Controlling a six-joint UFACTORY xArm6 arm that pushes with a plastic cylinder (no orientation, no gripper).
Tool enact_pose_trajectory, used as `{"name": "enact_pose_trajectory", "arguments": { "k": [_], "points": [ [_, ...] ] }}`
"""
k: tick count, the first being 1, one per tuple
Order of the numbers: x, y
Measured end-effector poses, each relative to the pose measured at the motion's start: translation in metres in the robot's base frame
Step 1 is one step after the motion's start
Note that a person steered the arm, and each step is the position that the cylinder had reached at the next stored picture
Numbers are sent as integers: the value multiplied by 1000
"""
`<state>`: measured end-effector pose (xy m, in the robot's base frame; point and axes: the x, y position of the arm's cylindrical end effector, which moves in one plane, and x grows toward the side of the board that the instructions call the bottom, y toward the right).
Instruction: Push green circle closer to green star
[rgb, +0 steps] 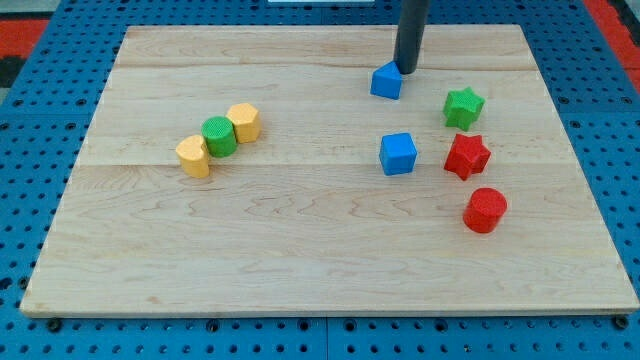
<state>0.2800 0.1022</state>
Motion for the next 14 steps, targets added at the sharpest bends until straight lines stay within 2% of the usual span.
{"name": "enact_pose_trajectory", "arguments": {
  "k": [2, 4, 5, 6, 7, 8, 9, 10, 11, 12, 13, 14],
  "points": [
    [58, -130],
    [155, -217],
    [138, -303],
    [100, -350],
    [81, -370],
    [86, -369],
    [120, -384],
    [118, -344],
    [75, -334],
    [61, -259],
    [21, -210],
    [17, -174]
  ]
}}
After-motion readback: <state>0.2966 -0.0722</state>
